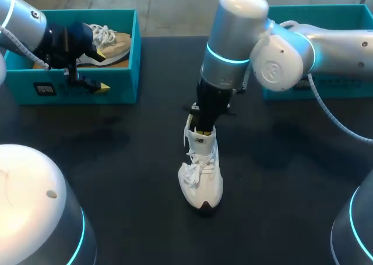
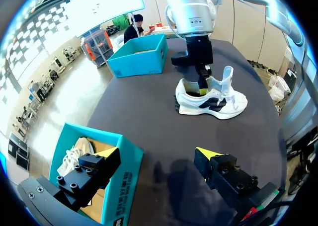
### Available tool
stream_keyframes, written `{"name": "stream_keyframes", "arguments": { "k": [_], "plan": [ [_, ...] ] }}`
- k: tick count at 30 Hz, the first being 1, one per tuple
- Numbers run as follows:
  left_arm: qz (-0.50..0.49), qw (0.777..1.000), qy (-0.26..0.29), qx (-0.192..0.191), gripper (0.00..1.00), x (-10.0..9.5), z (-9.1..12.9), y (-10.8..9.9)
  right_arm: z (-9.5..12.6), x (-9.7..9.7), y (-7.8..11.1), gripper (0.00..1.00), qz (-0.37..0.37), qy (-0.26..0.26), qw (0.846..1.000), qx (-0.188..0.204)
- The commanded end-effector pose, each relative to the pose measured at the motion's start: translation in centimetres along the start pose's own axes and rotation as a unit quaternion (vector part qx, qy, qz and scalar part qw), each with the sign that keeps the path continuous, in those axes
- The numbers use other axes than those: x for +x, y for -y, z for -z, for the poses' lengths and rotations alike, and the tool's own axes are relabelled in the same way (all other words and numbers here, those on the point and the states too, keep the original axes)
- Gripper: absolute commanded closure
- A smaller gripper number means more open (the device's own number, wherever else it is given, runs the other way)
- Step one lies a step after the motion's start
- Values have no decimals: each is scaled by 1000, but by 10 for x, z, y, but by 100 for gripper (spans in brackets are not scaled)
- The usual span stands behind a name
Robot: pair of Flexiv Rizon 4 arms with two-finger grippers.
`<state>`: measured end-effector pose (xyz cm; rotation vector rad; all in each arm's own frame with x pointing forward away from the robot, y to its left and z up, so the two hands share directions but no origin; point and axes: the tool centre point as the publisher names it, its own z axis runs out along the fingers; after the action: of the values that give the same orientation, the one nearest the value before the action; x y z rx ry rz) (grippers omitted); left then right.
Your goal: Take the shoe out of the shoebox, open the shoe tongue, remove and reinsert the insole, then place the shoe into the shoebox
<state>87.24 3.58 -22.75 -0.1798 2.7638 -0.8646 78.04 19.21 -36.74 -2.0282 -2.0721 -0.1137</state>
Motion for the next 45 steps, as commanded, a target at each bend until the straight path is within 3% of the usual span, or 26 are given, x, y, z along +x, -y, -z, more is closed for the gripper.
{"name": "stream_keyframes", "arguments": {
  "k": [1, 10, 12, 19, 25, 40, 42, 43, 44, 45],
  "plan": [
    [0, 1000, 0, -2, 0, 0, 0, 0, 0, -1, 2, 100, 0, -1, 1000, -3],
    [0, 1000, 0, -2, 0, 0, 0, 0, 10, 0, 11, 100, -6, 20, 1000, 23],
    [0, 1000, 0, -2, 0, 0, 0, 0, 13, 3, 17, 100, -7, 31, 999, 41],
    [0, 1000, 0, -2, 0, 0, 0, 0, 30, 18, 26, 100, -12, 41, 998, 49],
    [0, 1000, 0, -2, 0, 0, 0, 0, 29, 24, 29, 100, -20, 47, 997, 59],
    [0, 1000, 0, -2, 0, 0, 0, 0, 28, 9, 37, 100, -55, 63, 995, 58],
    [0, 1000, 0, -2, 0, 0, 0, 0, 30, 8, 38, 74, -56, 66, 994, 59],
    [0, 1000, 0, -2, 0, 0, 0, 0, 30, 7, 39, 43, -57, 66, 994, 59],
    [0, 1000, 0, -2, 0, 0, 0, 0, 29, 6, 39, 0, -58, 66, 994, 57],
    [0, 1000, 0, -2, 0, 0, 0, 0, 28, 5, 39, 0, -60, 64, 995, 54]
  ]
}}
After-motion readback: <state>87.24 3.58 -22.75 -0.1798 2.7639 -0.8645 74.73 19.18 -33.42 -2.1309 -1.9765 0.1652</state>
